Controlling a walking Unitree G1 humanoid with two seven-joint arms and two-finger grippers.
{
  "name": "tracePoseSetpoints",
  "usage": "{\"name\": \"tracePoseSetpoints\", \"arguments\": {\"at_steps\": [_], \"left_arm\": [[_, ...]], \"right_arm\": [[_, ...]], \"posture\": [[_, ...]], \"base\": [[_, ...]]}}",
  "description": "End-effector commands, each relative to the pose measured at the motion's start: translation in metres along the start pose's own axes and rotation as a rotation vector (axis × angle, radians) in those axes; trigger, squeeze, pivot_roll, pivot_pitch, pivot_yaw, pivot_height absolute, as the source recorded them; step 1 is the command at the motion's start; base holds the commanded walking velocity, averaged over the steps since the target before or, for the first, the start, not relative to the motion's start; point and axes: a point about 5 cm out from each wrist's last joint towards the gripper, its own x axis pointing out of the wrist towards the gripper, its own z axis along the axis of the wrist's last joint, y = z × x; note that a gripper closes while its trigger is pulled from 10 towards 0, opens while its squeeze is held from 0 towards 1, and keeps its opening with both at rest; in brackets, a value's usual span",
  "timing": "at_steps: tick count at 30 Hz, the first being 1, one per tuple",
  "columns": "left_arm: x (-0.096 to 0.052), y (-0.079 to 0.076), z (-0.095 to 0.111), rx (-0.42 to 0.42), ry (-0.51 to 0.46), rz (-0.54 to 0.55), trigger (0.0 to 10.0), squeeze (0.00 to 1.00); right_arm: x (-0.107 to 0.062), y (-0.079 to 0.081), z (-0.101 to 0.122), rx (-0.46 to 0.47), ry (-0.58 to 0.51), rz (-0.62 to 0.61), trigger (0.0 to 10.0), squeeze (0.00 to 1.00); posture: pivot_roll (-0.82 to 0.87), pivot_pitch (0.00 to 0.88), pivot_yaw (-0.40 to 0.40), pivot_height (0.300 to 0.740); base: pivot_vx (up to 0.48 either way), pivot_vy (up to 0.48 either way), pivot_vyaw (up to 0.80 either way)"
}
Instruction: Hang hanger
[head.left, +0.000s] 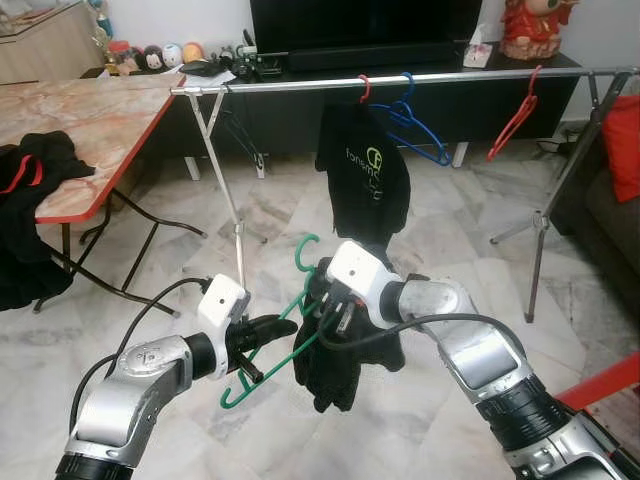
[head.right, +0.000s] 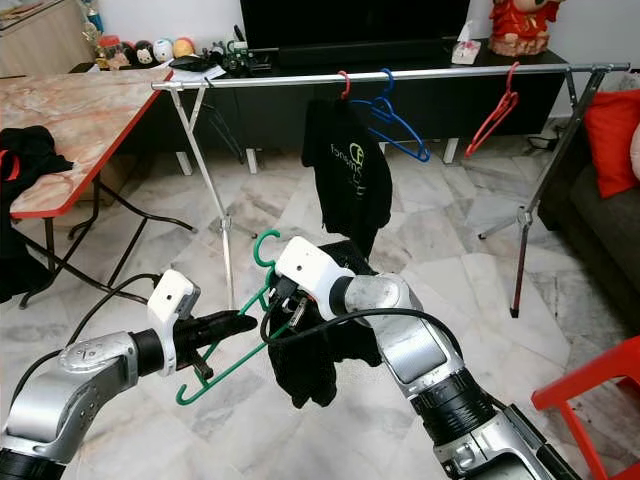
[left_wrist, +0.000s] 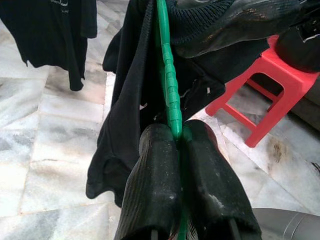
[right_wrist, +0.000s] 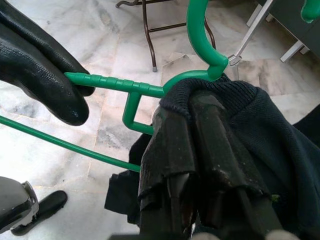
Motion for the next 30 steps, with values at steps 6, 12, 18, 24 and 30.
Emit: {"name": "tracePoseSetpoints", "arguments": {"at_steps": [6, 12, 18, 24, 30], "left_arm": [[-0.0023, -0.0034, 0.0100, 0.016, -0.049, -0.024, 10.0, 0.00], [-0.0020, -0.0038, 0.0106, 0.014, -0.058, -0.020, 10.0, 0.00], [-0.0020, -0.0042, 0.0106, 0.010, -0.061, -0.020, 10.0, 0.00], [-0.0029, -0.0047, 0.0113, 0.002, -0.074, -0.019, 10.0, 0.00], [-0.0022, -0.0049, 0.0119, 0.005, -0.079, -0.020, 10.0, 0.00]], "right_arm": [[-0.0024, -0.0028, 0.0141, -0.036, -0.049, -0.001, 10.0, 0.30], [-0.0032, -0.0038, 0.0126, -0.039, -0.040, -0.007, 10.0, 0.29], [-0.0035, -0.0043, 0.0106, -0.043, -0.031, -0.011, 10.0, 0.29], [-0.0029, -0.0027, 0.0114, -0.041, -0.033, -0.005, 10.0, 0.41], [-0.0035, -0.0032, 0.0103, -0.041, -0.027, -0.007, 10.0, 0.82]], "posture": [[-0.09, 0.009, 0.048, 0.740], [-0.09, 0.009, 0.047, 0.740], [-0.09, 0.009, 0.047, 0.740], [-0.09, 0.011, 0.045, 0.740], [-0.09, 0.011, 0.044, 0.740]], "base": [[0.000, 0.000, 0.00], [0.000, 0.000, 0.00], [0.000, 0.000, 0.00], [0.000, 0.000, 0.00], [0.000, 0.000, 0.00]]}}
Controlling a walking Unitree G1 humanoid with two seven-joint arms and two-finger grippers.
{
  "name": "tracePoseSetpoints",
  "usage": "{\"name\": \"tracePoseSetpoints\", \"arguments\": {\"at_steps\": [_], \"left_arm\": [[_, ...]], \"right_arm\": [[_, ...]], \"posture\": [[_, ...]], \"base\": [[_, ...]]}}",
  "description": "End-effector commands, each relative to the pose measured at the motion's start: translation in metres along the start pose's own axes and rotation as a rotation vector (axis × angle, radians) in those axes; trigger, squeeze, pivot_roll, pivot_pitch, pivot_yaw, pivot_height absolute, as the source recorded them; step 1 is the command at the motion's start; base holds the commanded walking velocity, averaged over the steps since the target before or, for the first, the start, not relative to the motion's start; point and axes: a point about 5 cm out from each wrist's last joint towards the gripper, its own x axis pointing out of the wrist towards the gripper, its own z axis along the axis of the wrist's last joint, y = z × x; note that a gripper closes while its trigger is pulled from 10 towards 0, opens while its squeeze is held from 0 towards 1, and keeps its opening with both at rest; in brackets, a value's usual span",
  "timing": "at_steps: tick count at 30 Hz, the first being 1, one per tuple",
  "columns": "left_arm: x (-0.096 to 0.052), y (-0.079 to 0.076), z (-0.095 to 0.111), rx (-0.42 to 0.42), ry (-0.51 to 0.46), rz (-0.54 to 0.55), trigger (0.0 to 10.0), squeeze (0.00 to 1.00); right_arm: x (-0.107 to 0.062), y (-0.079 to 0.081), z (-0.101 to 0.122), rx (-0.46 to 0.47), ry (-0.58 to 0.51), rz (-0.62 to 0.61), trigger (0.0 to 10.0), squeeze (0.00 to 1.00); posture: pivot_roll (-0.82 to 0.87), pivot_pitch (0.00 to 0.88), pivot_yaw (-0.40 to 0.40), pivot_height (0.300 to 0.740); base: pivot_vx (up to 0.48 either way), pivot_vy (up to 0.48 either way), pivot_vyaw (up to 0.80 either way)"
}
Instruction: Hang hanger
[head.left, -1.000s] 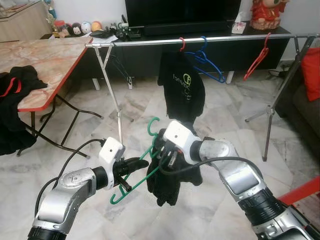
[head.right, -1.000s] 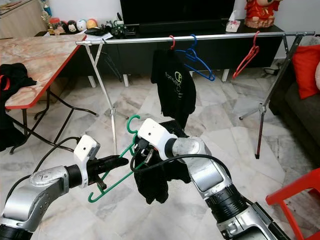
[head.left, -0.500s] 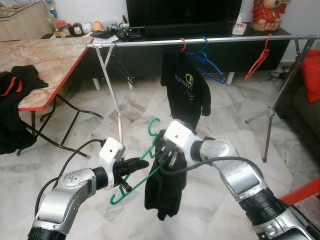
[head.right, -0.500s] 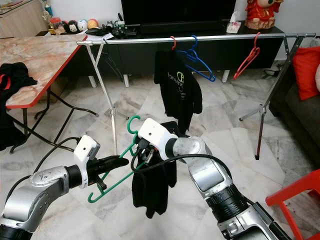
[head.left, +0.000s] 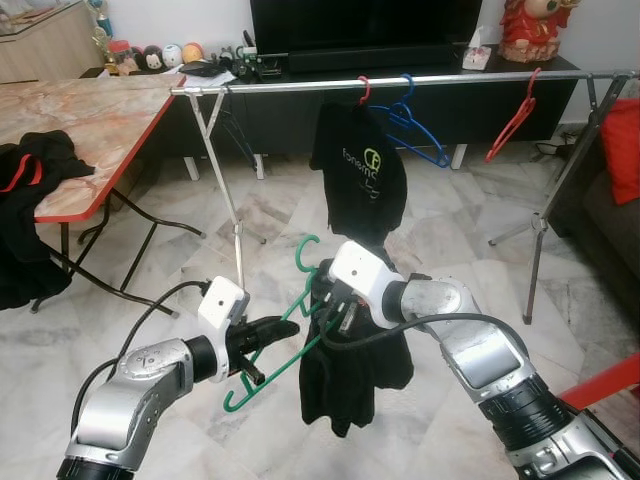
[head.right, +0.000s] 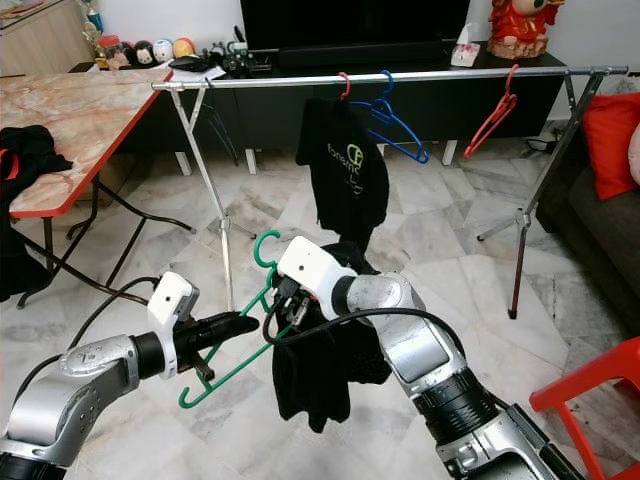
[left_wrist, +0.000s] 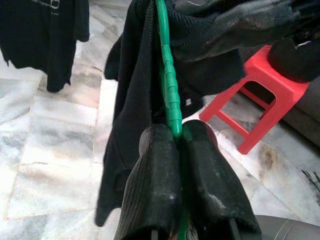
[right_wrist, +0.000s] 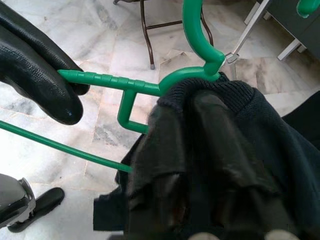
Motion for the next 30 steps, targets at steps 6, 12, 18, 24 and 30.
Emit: {"name": "tracePoseSetpoints", "arguments": {"at_steps": [6, 12, 18, 24, 30], "left_arm": [[-0.0020, -0.0036, 0.0140, 0.038, -0.061, -0.013, 10.0, 0.00], [-0.0021, -0.0035, 0.0143, 0.037, -0.064, -0.013, 10.0, 0.00], [-0.0016, -0.0025, 0.0144, 0.036, -0.070, -0.004, 10.0, 0.00], [-0.0016, -0.0019, 0.0141, 0.034, -0.071, 0.002, 10.0, 0.00], [-0.0016, -0.0005, 0.0129, 0.030, -0.074, 0.015, 10.0, 0.00]], "right_arm": [[-0.0002, 0.0005, 0.0121, -0.036, -0.035, 0.001, 10.0, 0.88], [-0.0004, 0.0006, 0.0120, -0.039, -0.033, 0.002, 10.0, 0.88], [-0.0015, 0.0007, 0.0107, -0.037, -0.028, 0.002, 10.0, 1.00], [-0.0019, 0.0007, 0.0110, -0.039, -0.029, 0.003, 10.0, 1.00], [-0.0088, 0.0051, 0.0065, -0.035, -0.019, 0.014, 10.0, 1.00]], "posture": [[-0.09, 0.013, 0.042, 0.740], [-0.09, 0.014, 0.042, 0.740], [-0.09, 0.014, 0.042, 0.740], [-0.09, 0.014, 0.042, 0.740], [-0.09, 0.014, 0.040, 0.740]], "base": [[0.000, 0.000, 0.00], [0.000, 0.000, 0.00], [0.000, 0.000, 0.00], [0.000, 0.000, 0.00], [0.000, 0.000, 0.00]]}}
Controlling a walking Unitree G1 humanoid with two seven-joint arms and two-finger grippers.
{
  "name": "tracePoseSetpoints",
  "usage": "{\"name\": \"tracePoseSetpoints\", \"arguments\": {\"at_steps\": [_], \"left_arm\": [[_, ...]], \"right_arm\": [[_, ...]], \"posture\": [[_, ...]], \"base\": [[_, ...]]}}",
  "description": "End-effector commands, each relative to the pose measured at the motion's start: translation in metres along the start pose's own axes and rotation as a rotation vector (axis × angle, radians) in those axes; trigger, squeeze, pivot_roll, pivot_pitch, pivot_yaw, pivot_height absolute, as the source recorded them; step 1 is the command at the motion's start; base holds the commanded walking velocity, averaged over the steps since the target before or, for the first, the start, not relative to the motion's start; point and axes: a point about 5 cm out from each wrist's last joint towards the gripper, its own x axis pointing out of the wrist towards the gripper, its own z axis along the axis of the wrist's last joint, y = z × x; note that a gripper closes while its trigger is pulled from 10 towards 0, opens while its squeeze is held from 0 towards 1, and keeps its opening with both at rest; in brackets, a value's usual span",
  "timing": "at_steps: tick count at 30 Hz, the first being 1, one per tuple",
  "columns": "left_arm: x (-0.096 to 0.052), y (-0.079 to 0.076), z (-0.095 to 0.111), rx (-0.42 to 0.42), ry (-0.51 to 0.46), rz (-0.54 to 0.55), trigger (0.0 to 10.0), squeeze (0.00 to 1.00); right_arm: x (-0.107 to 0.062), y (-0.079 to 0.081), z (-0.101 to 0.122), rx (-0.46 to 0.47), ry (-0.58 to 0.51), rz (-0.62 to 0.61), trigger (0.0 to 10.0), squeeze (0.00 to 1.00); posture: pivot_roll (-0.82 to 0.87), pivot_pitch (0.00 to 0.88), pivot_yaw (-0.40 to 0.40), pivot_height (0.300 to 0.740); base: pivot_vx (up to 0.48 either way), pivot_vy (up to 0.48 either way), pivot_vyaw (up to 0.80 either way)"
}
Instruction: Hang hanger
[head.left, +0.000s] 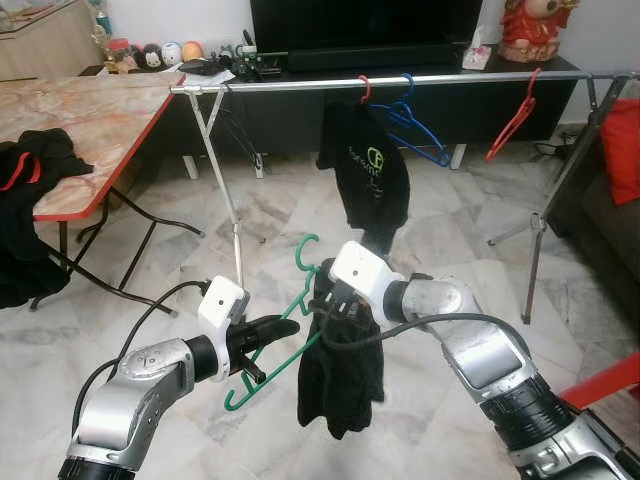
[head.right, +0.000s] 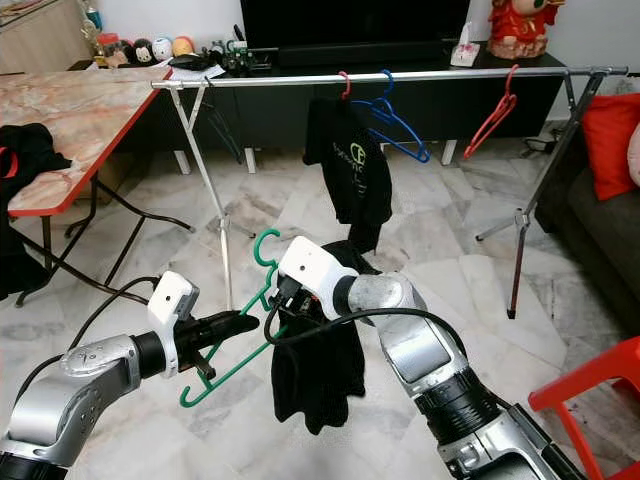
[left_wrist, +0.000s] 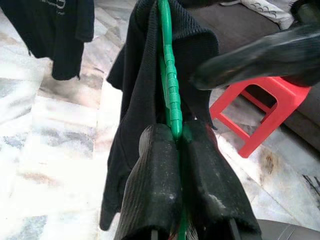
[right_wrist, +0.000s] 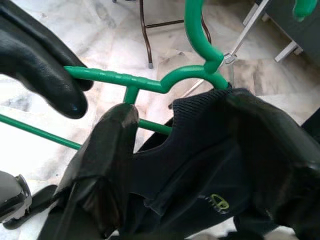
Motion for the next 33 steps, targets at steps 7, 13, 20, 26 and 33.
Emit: {"name": "tracePoseSetpoints", "arguments": {"at_steps": [7, 13, 20, 26, 33], "left_arm": [[-0.001, 0.000, 0.012, 0.033, -0.068, 0.003, 10.0, 0.00], [-0.001, 0.001, 0.010, 0.029, -0.067, 0.009, 10.0, 0.00], [-0.002, 0.001, 0.009, 0.026, -0.065, 0.008, 10.0, 0.00], [-0.005, 0.001, 0.006, 0.038, -0.039, -0.011, 10.0, 0.00], [-0.010, 0.000, 0.002, 0.059, -0.005, -0.048, 10.0, 0.00]], "right_arm": [[-0.008, 0.004, 0.003, -0.003, -0.017, 0.013, 10.0, 1.00], [-0.020, 0.002, 0.005, 0.014, -0.039, 0.010, 10.0, 1.00], [-0.034, -0.024, 0.010, 0.037, -0.113, -0.154, 10.0, 0.98], [-0.060, -0.065, 0.012, 0.025, -0.207, -0.341, 10.0, 0.00], [-0.065, -0.067, -0.003, 0.037, -0.228, -0.247, 10.0, 0.00]], "posture": [[-0.10, 0.014, 0.040, 0.740], [-0.11, 0.015, 0.039, 0.740], [-0.11, 0.015, 0.039, 0.740], [-0.11, 0.014, 0.038, 0.740], [-0.12, 0.011, 0.038, 0.740]], "base": [[0.000, 0.000, 0.00], [0.000, 0.000, 0.00], [0.000, 0.000, 0.00], [0.000, 0.000, 0.00], [0.000, 0.000, 0.00]]}}
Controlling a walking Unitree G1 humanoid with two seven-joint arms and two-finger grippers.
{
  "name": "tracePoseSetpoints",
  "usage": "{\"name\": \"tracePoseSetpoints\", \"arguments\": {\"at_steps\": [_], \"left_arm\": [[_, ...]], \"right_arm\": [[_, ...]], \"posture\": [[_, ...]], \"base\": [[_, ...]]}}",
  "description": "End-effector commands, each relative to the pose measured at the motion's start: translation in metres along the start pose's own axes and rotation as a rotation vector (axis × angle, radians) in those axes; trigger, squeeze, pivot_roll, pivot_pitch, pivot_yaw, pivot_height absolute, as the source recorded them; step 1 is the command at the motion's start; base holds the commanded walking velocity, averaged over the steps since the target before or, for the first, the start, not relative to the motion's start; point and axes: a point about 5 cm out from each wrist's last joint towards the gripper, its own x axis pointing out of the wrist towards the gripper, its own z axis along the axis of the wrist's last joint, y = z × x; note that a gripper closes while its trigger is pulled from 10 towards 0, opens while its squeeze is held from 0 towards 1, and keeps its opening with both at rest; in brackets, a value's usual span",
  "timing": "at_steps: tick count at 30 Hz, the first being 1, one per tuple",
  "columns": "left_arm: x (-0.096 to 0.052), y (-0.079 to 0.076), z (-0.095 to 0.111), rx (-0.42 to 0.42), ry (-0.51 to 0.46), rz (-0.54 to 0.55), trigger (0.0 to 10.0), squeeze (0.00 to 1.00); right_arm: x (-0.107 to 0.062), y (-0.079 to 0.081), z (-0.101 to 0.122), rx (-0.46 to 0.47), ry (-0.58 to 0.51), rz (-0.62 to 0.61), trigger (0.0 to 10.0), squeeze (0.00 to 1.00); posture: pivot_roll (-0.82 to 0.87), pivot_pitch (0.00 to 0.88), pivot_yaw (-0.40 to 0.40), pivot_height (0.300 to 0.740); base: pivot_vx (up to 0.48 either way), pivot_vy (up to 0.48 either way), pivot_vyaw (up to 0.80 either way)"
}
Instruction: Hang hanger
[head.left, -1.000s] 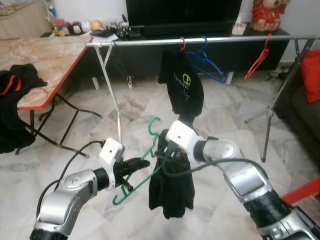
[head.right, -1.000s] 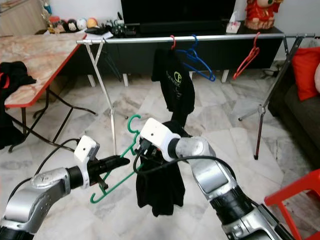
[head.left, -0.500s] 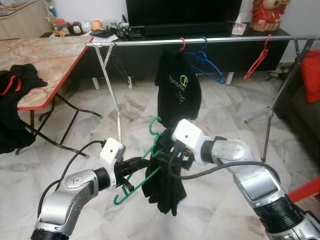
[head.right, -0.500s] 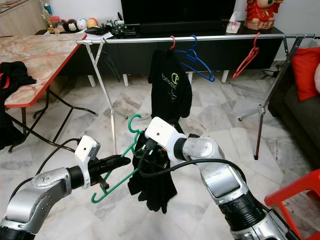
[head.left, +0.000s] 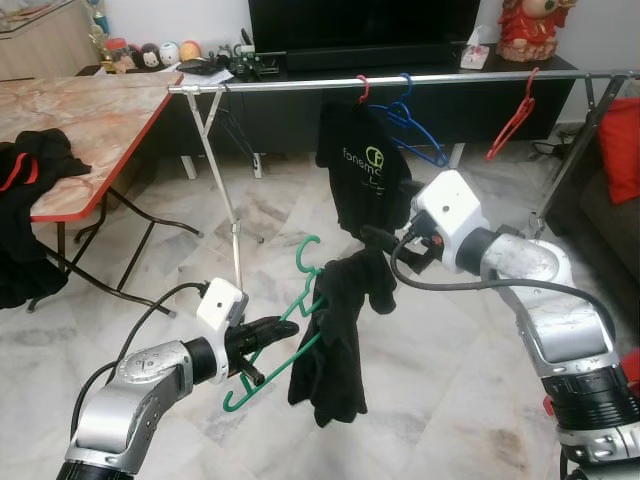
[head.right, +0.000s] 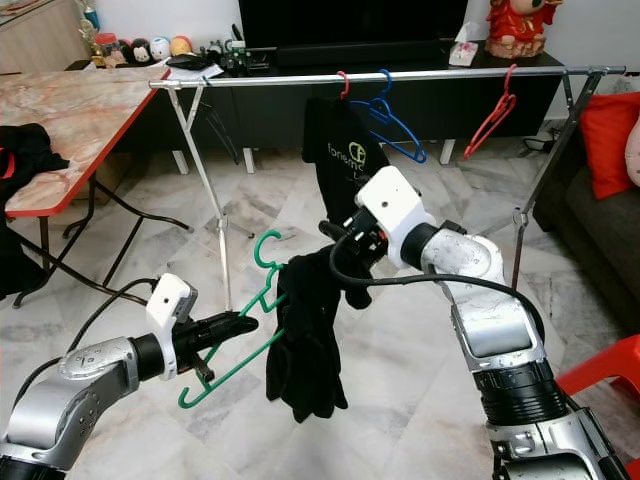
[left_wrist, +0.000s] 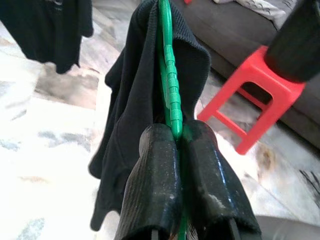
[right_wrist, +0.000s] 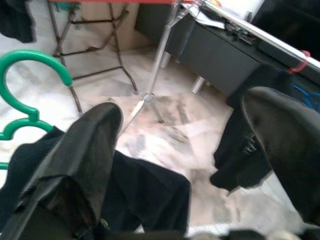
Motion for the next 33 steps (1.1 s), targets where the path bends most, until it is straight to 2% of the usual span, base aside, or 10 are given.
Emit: {"name": "tracePoseSetpoints", "arguments": {"at_steps": [1, 2, 3, 4, 8, 12, 18, 23, 26, 33], "left_arm": [[-0.005, 0.000, 0.006, 0.045, -0.014, -0.023, 10.0, 0.00], [-0.008, -0.002, 0.004, 0.057, 0.003, -0.053, 10.0, 0.00], [-0.010, -0.004, 0.002, 0.061, 0.019, -0.089, 10.0, 0.00], [-0.010, -0.004, 0.002, 0.061, 0.019, -0.089, 10.0, 0.00], [-0.011, -0.008, -0.003, 0.073, 0.060, -0.155, 10.0, 0.00], [-0.012, -0.009, -0.002, 0.072, 0.059, -0.164, 10.0, 0.00], [-0.015, -0.013, -0.001, 0.106, 0.080, -0.235, 10.0, 0.00], [-0.015, -0.018, 0.003, 0.128, 0.082, -0.298, 10.0, 0.00], [-0.016, -0.023, 0.003, 0.151, 0.105, -0.352, 10.0, 0.00], [-0.016, -0.025, 0.003, 0.163, 0.120, -0.377, 10.0, 0.00]], "right_arm": [[-0.005, -0.003, -0.006, 0.018, -0.015, 0.047, 10.0, 0.00], [-0.011, 0.000, -0.009, -0.003, -0.021, 0.144, 10.0, 0.00], [-0.017, 0.001, -0.012, 0.018, -0.025, 0.239, 10.0, 0.00], [-0.017, 0.001, -0.012, 0.018, -0.025, 0.239, 10.0, 0.00], [-0.024, 0.009, -0.031, -0.055, 0.054, 0.401, 10.0, 0.00], [-0.025, 0.016, -0.031, -0.042, 0.039, 0.479, 10.0, 0.00], [-0.028, 0.017, -0.035, -0.107, 0.049, 0.669, 10.0, 0.00], [-0.028, 0.015, -0.040, -0.154, 0.055, 0.723, 10.0, 0.00], [-0.024, 0.012, -0.040, -0.221, 0.061, 0.714, 10.0, 0.00], [-0.025, 0.009, -0.042, -0.264, 0.071, 0.767, 10.0, 0.00]], "posture": [[-0.12, 0.011, 0.038, 0.740], [-0.12, 0.010, 0.037, 0.740], [-0.12, 0.010, 0.035, 0.740], [-0.12, 0.010, 0.035, 0.740], [-0.13, 0.004, 0.028, 0.740], [-0.12, 0.005, 0.027, 0.740], [-0.12, 0.000, 0.021, 0.740], [-0.12, 0.000, 0.018, 0.740], [-0.12, 0.000, 0.017, 0.740], [-0.12, 0.000, 0.014, 0.740]], "base": [[0.000, 0.000, 0.00], [0.000, 0.000, 0.00], [0.000, 0.000, 0.00], [0.000, 0.000, 0.00], [0.000, 0.000, 0.00], [0.000, 0.000, 0.00], [0.000, 0.000, 0.00], [0.000, 0.000, 0.00], [0.000, 0.000, 0.00], [0.000, 0.000, 0.00]]}}
